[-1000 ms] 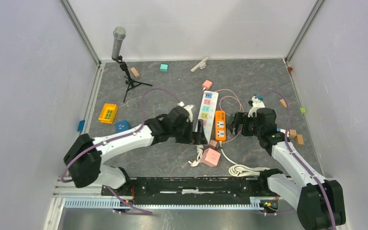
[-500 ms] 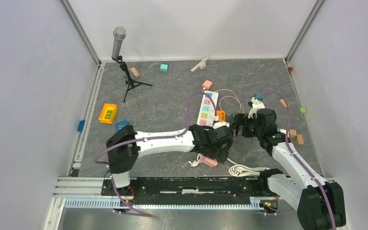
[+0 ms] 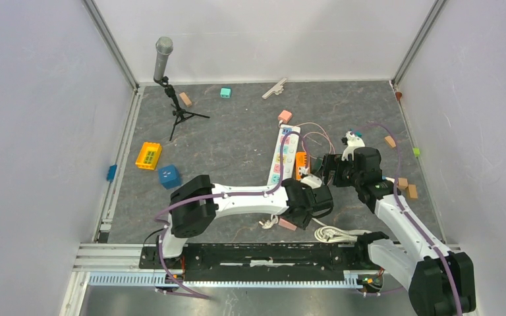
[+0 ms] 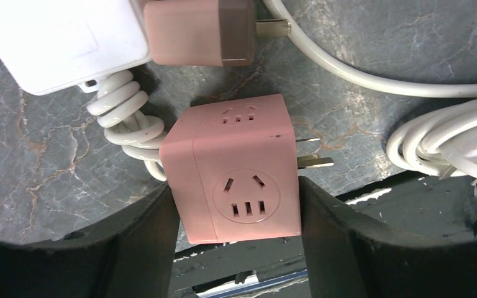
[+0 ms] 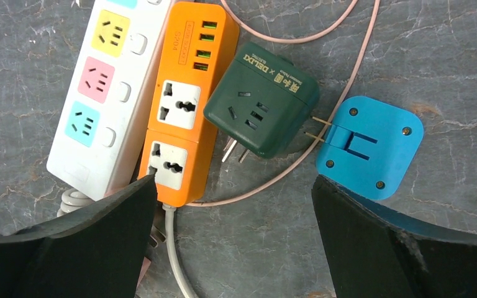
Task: Insert the plug
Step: Pick up the plug from the corner of the board.
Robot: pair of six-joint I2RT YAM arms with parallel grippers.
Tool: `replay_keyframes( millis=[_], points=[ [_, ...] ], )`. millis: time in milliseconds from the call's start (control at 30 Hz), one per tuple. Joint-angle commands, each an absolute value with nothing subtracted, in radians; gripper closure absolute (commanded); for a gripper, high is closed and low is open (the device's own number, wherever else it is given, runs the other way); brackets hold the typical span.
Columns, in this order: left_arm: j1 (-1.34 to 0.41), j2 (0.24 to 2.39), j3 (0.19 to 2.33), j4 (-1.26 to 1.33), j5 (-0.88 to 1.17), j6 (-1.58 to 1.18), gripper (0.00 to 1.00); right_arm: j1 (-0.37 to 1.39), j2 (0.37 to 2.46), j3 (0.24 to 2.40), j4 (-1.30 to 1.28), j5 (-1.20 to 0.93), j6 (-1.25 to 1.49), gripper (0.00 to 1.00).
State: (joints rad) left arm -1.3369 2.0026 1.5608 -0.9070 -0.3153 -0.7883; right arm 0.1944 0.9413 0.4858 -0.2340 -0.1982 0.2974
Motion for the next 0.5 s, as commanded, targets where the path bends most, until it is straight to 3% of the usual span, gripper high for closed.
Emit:
replay_keyframes(
  millis=[0,233,333,467],
  points=[
    [-1.339,1.962,1.603,-0.931,-0.398,-0.804,0.44,0.194,0.927,0.545,-0.23,-0.187,0.281,0.02],
    [-1.324,1.773,1.551,-0.854,-0.47,-0.696,0.54,0.194,0.941,0.595,-0.227,-0.265,0.267,0.02],
    [-1.316,1.652,1.469,-0.77,-0.508,-0.571,0.61,0.195,0.949,0.632,-0.224,-0.34,0.255,0.02],
    [-1.311,1.477,1.323,-0.661,-0.562,-0.346,0.65,0.195,0.954,0.686,-0.21,-0.449,0.255,0.02]
  ],
)
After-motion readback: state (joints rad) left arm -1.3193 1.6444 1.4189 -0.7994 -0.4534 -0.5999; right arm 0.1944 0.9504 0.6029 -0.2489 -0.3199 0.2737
